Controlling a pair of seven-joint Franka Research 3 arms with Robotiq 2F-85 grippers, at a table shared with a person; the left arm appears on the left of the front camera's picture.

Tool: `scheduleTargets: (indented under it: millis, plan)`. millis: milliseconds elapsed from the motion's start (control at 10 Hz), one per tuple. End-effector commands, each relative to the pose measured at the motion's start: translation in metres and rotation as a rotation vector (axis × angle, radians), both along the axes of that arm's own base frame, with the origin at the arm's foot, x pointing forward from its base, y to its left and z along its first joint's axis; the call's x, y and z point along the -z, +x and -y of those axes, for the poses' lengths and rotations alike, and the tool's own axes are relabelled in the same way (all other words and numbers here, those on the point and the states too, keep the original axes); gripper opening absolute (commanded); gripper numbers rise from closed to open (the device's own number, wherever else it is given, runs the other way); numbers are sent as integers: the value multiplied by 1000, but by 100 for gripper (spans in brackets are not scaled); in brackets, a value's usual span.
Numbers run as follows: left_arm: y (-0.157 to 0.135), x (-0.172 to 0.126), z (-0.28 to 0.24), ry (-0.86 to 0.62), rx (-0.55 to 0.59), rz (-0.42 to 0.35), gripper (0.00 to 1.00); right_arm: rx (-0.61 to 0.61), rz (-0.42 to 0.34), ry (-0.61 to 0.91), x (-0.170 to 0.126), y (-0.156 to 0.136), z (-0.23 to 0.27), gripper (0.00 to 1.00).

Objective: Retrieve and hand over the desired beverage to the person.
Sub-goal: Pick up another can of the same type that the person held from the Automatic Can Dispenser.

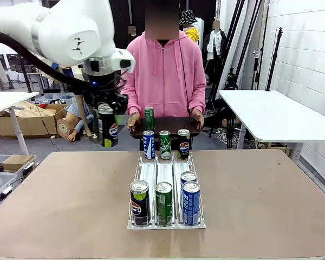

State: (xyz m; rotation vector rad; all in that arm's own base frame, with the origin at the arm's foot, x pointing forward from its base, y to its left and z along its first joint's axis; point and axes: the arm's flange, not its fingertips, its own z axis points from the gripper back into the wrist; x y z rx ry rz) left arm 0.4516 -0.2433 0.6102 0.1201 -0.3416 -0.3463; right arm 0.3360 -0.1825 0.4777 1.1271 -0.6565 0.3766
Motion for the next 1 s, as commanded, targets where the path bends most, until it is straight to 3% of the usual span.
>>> scheduleTargets:
  millis: [0, 500, 700, 900]
  plan:
    - [-11, -4, -54, -57, 5, 10, 12, -4, 13, 11, 0, 0, 0, 100]
    - [-45, 10, -177, -130, -33, -6, 12, -4, 13, 11, 0, 0, 0, 100]
    - [-48, 9, -193, -181, -46, 6, 12, -4, 13, 11, 0, 0, 0, 100]
    - [-48, 12, -194, -134, -67, -26, 12, -4, 13, 11, 0, 0, 0, 100]
